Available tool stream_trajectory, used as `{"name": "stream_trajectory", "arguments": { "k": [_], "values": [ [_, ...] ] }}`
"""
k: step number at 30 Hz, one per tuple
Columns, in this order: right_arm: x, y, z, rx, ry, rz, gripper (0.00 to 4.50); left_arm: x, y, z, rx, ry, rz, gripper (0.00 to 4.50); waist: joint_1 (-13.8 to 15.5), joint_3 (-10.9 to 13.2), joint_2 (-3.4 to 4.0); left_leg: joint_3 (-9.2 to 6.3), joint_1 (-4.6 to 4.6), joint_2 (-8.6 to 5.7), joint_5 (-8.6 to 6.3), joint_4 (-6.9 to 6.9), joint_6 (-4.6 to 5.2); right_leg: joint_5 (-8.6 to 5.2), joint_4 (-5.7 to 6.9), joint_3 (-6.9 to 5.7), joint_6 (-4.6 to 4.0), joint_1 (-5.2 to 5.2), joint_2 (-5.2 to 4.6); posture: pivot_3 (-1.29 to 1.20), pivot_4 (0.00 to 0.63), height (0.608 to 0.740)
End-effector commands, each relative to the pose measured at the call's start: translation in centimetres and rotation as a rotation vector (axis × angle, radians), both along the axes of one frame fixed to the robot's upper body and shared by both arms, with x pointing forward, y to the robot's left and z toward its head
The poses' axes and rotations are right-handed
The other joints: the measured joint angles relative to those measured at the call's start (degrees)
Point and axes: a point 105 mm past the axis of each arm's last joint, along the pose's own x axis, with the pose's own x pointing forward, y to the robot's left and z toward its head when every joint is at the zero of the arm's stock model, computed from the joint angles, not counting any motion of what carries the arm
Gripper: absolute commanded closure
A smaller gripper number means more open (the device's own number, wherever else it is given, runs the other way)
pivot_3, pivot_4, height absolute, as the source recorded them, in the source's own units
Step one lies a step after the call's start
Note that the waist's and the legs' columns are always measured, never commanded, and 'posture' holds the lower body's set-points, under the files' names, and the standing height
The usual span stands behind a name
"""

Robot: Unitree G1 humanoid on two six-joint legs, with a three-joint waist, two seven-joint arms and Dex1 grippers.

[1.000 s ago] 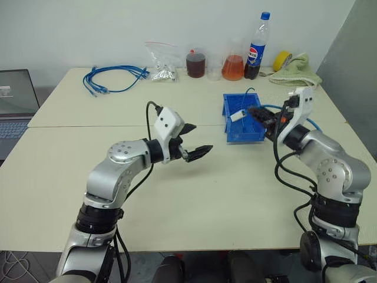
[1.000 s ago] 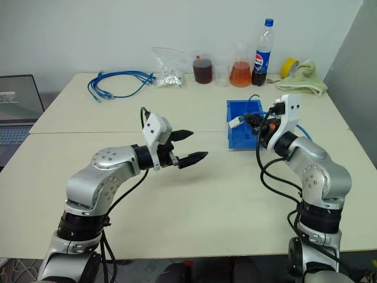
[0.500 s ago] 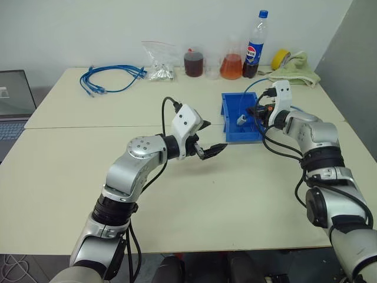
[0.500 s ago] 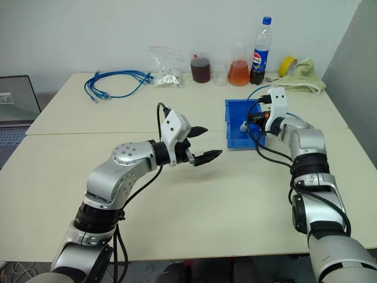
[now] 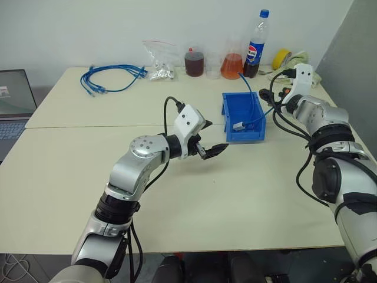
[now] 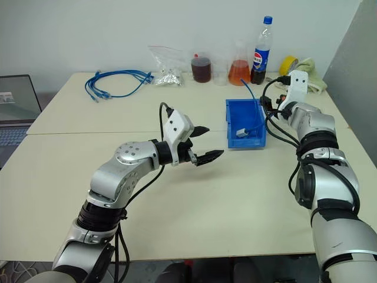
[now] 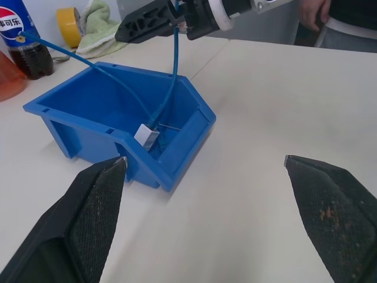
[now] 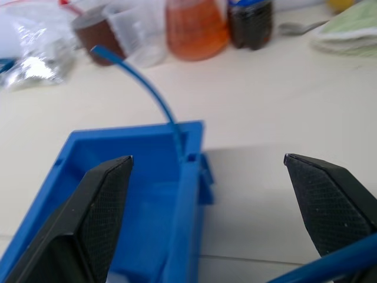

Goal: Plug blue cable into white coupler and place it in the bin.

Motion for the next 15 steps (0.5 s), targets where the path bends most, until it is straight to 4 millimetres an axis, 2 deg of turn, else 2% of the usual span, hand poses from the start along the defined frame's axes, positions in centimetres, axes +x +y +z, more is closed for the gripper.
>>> {"name": "stream_trajectory", "arguments": {
  "k": [1,4,9,11,14,15],
  "values": [
    [-0.6,-4.4,3.0,-0.056,-0.177,-0.208,0.27,-0.1,-0.3,1.1,-0.027,-0.035,-0.014,0.0,0.16,0.0,0.0,-0.01,-0.01,-0.01,0.0,0.0,0.0,0.0,0.0,-0.01,0.0,0.0,-0.02,0.0,0.15,0.74],
    [-1.6,-6.7,3.6,-0.036,-0.273,-0.323,0.27,-0.3,-0.2,0.6,-0.04,0.004,-0.022,0.0,0.31,0.0,0.0,-0.04,-0.08,0.0,0.0,0.05,0.0,0.0,0.01,-0.04,0.01,0.0,-0.11,0.0,0.15,0.74],
    [-3.1,-8.3,5.0,-0.046,-0.376,-0.393,0.27,-0.5,0.2,-0.1,-0.025,0.02,-0.021,0.0,-0.14,0.01,0.01,0.08,-0.09,0.0,0.0,0.09,0.0,0.01,0.03,0.02,0.03,-0.02,-0.25,0.0,0.15,0.74],
    [-4.6,-8.9,5.7,-0.085,-0.45,-0.416,0.27,-0.4,0.5,-0.2,-0.028,0.02,-0.002,0.0,-0.18,0.0,0.01,0.09,-0.08,0.0,0.01,0.06,0.0,0.01,0.04,0.02,0.03,-0.03,-0.25,0.0,0.15,0.74],
    [-6.7,-7.7,6.1,-0.172,-0.548,-0.344,0.27,-0.3,0.7,-0.3,-0.039,0.014,0.026,0.0,-0.01,0.0,0.01,0.01,-0.08,0.01,0.0,0.09,0.0,0.01,0.06,-0.03,0.03,-0.02,-0.23,0.0,0.15,0.74],
    [-7.8,-6.1,5.9,-0.191,-0.591,-0.259,0.27,-0.3,0.8,-0.3,-0.048,0.004,0.039,0.0,0.06,0.0,0.01,-0.02,-0.09,0.01,0.0,0.1,0.0,0.01,0.06,-0.04,0.04,-0.02,-0.23,0.0,0.15,0.74]
  ]
}}
